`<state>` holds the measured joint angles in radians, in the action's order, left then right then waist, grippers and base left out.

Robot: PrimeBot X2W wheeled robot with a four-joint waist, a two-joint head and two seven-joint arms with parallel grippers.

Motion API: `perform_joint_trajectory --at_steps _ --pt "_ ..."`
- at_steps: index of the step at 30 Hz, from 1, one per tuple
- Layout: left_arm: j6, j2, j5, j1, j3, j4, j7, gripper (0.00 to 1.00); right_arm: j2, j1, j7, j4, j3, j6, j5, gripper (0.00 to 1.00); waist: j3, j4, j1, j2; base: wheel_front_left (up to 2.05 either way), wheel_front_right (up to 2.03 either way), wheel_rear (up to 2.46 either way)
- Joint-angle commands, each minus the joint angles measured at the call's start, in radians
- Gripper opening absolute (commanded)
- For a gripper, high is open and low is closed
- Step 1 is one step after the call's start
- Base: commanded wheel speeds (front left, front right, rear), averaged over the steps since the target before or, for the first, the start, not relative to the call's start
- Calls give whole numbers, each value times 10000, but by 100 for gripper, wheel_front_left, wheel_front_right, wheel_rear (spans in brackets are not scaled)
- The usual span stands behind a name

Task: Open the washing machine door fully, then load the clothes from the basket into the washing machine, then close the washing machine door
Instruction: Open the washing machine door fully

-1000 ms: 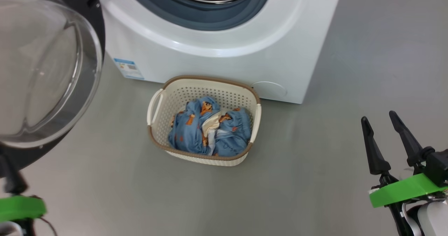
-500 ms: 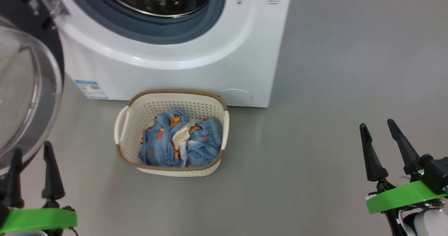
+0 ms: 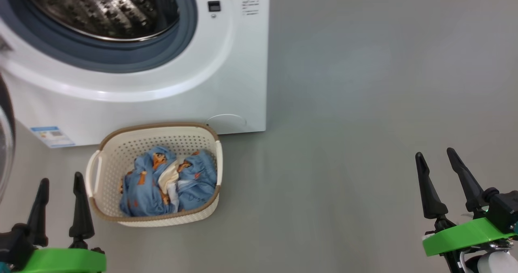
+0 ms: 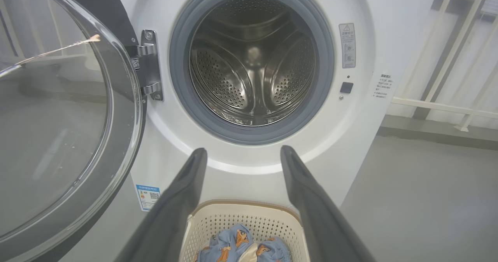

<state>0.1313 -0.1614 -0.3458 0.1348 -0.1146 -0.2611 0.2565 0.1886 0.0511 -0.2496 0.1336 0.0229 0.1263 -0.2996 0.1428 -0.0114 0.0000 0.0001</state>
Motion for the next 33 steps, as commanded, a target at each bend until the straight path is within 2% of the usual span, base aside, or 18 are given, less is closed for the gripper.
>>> perform_joint_trajectory --at_steps 1,12,33 --pt "-6 -260 -98 -28 -238 302 53 100 122 -37 -122 -271 127 44 -48 100 -138 -396 0 -1 0 0 0" --pt "-6 -222 9 -309 -39 482 53 100 106 -232 -122 -286 87 44 -57 100 -298 -693 0 -1 0 0 0" --pt "-6 -209 -202 -260 187 602 53 100 37 -151 -122 -344 27 44 -2 100 -129 -475 0 -1 0 0 0"
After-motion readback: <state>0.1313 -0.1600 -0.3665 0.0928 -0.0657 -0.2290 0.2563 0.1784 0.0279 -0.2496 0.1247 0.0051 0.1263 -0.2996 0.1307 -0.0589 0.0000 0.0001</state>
